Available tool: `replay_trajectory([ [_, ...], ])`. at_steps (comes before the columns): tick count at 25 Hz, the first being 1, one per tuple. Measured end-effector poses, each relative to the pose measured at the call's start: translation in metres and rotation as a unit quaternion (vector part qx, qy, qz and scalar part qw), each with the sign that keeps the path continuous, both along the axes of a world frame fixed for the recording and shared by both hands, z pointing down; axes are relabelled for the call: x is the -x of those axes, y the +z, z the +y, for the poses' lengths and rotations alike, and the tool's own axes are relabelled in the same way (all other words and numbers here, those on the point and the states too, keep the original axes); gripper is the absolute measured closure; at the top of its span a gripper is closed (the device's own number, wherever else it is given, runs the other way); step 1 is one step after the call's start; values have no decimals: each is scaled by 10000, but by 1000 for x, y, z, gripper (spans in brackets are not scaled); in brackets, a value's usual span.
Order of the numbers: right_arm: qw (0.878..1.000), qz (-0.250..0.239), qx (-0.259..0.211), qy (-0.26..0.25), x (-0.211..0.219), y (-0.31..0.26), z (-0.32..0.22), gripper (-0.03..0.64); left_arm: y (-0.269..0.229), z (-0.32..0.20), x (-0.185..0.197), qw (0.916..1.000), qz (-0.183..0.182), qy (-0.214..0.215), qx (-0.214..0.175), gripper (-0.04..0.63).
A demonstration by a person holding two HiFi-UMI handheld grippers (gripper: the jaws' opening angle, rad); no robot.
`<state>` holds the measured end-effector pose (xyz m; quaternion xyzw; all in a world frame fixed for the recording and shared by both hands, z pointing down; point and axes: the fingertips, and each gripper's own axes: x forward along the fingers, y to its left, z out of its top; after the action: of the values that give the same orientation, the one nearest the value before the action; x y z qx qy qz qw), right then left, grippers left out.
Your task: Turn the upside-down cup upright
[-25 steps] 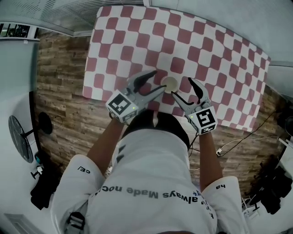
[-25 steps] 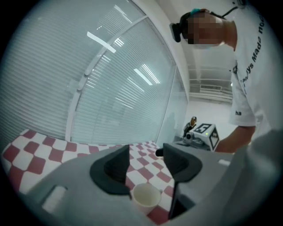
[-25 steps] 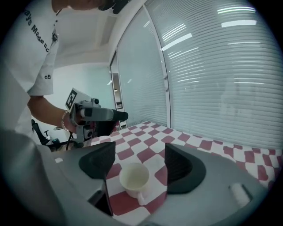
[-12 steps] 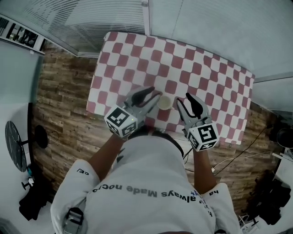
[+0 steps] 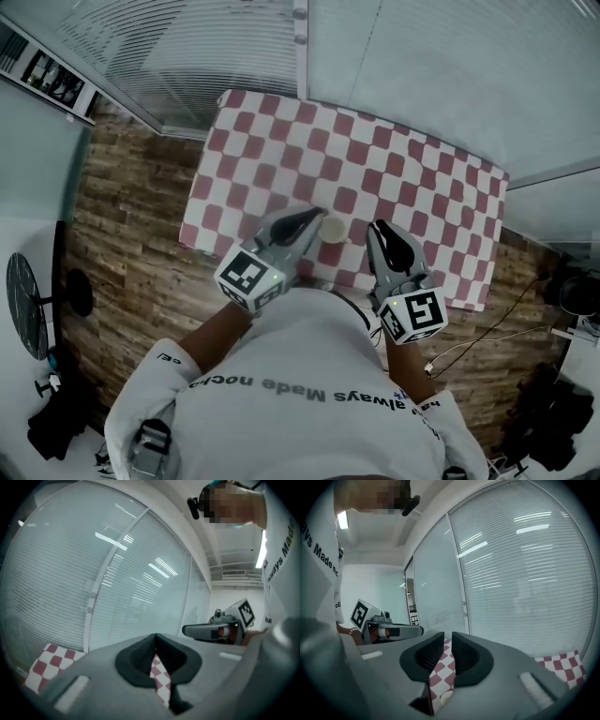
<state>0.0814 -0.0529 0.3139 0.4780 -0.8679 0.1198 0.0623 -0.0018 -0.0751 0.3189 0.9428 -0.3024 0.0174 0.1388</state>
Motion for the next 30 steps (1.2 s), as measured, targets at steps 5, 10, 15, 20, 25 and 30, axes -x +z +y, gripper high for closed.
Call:
replay_trajectory([
  [5,9999,22,-110,-59,6,-19,11,580,-16,8,-2,10000,-67,8,-41,591],
  [10,9998,89,-199,38,6,-28,15,589,-22,14,-2,9998,-82,-84,-189,591],
  [15,9996,123,-174,194,0,-29,15,614,-21,15,-3,9999,-2,-79,-115,591],
  [20,9994,105,-200,247,-5,-31,15,614,-21,17,-8,9999,-47,-10,-106,591],
  [25,9994,51,-178,287,-6,-28,13,614,-19,15,-8,10000,0,-56,-64,591],
  [30,9994,-9,-156,322,-7,-26,11,615,-19,15,-8,9999,-7,-38,-94,591],
])
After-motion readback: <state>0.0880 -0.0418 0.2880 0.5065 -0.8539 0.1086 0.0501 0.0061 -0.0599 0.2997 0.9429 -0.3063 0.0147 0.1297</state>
